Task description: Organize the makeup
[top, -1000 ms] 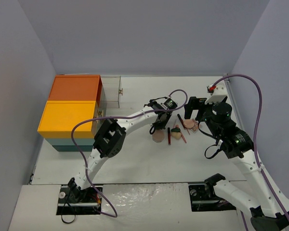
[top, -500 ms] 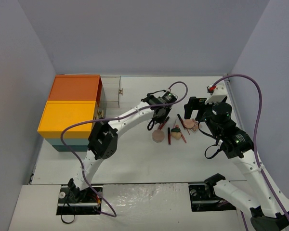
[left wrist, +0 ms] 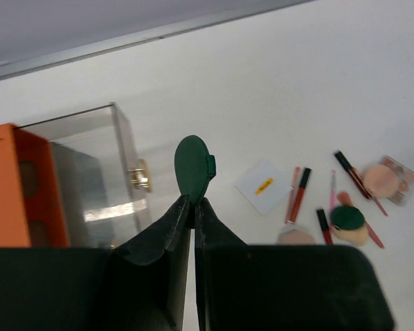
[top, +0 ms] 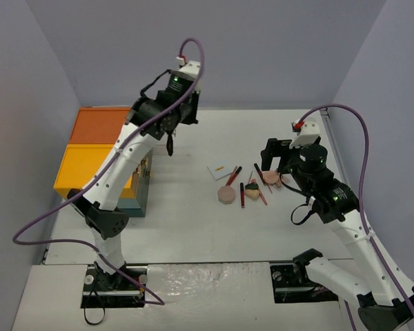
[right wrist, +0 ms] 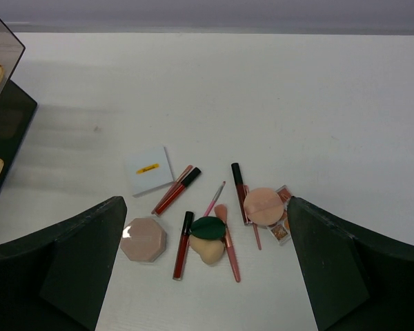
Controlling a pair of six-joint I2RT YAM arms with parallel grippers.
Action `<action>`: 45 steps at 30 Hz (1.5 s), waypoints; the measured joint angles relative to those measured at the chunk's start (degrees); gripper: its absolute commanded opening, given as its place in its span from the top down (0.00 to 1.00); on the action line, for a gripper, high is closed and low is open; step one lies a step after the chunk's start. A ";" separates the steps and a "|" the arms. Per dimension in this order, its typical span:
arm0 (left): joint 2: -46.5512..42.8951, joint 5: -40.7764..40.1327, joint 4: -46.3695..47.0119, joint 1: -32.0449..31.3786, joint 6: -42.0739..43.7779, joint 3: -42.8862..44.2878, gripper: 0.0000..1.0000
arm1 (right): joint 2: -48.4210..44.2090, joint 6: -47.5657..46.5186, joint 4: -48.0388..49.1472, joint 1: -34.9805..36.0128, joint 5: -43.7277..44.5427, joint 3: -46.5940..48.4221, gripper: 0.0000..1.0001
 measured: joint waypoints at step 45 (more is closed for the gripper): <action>3.08 14.31 10.56 -10.68 0.32 -22.00 0.43 | 4.62 11.64 -5.13 -13.94 0.83 -4.33 0.06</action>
